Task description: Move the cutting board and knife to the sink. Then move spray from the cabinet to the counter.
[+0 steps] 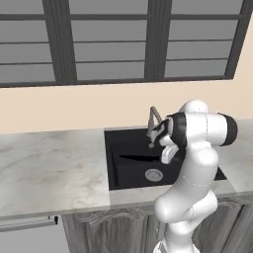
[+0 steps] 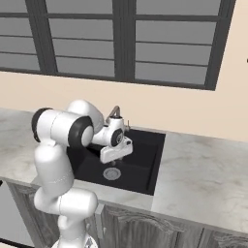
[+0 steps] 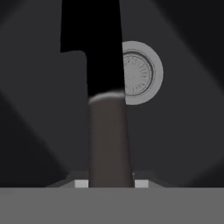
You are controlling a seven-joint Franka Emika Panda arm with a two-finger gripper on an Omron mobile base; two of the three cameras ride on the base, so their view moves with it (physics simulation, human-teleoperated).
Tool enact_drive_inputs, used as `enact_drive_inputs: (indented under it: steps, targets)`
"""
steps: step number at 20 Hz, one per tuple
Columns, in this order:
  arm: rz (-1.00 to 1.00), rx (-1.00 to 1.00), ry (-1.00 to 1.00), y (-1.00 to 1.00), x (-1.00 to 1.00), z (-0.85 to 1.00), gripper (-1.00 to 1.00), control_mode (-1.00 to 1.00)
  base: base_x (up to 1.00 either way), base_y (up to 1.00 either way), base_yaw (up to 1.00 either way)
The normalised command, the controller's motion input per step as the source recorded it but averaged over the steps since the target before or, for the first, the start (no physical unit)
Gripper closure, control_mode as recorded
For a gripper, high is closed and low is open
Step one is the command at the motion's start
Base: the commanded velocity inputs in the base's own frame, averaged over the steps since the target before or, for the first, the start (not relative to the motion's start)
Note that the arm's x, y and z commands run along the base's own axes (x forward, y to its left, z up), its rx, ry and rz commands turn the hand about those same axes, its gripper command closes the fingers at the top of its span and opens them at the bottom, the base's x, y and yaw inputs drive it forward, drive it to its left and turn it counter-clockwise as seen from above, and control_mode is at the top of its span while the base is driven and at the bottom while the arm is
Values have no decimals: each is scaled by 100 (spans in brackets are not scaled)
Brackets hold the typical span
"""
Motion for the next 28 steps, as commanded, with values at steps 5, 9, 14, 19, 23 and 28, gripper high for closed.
enact_drive_inputs:
  steps: [5,9,14,19,23,28]
  targets:
    - [0,-4,1,0,16,-28,100,-100,0,0,0]
    - [0,-7,0,0,7,-30,100,-100,0,0,0]
    - [1,-5,0,0,3,-23,100,-100,0,0,0]
    - [0,-3,0,0,18,-30,100,-100,0,0,0]
    - [2,-3,0,0,29,-47,100,-100,0,0,0]
    - [3,-3,0,0,27,-47,100,-100,0,0,0]
